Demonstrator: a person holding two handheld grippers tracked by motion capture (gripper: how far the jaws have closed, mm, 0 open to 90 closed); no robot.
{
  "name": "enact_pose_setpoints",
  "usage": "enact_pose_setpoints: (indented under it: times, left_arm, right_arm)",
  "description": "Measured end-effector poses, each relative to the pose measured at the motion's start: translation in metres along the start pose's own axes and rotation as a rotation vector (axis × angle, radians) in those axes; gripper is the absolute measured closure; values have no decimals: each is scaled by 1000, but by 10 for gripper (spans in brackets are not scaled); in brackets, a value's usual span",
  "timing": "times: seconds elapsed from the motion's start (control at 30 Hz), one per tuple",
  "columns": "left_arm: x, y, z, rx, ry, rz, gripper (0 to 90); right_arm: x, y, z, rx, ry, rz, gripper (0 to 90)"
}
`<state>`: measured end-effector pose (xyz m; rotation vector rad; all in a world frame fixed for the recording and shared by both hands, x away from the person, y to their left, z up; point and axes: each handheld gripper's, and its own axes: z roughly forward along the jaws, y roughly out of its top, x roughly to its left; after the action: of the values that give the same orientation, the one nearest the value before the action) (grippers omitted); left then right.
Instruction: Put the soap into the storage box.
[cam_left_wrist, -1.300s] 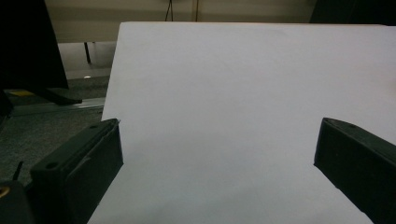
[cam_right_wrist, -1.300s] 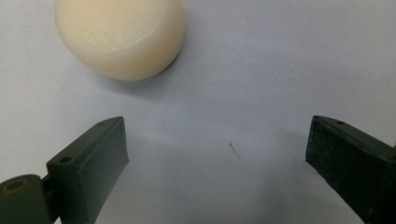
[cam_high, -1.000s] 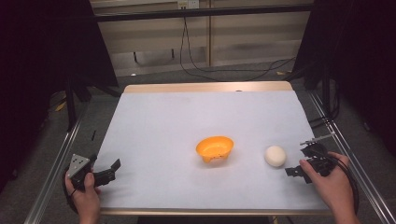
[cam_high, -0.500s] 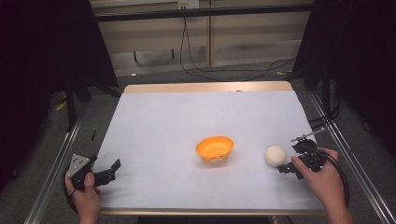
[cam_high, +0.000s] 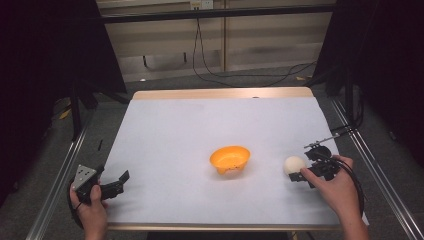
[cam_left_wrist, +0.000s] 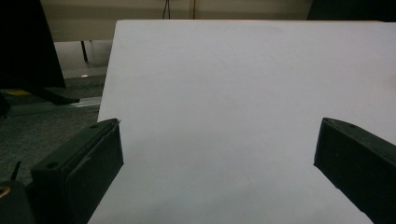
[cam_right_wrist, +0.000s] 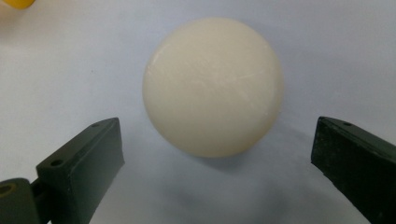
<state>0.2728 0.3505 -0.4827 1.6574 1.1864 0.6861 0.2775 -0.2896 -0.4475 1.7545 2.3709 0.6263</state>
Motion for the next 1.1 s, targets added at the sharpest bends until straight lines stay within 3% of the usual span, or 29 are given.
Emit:
enact_pose_setpoints:
  times: [0.3,0.5,0.63,1.1]
  left_arm:
    - [1,0,0,1,5,0,12]
    - [-1,0,1,1,6,-3,11]
    - [0,0,1,8,9,-2,10]
    - [0,0,1,5,4,-3,10]
  right_arm:
    - [3,8,12,26,-13,34,57]
    - [8,14,19,27,-14,32,150]
    - [8,16,20,1,-36,43,229]
    - [7,16,17,-50,-42,47,241]
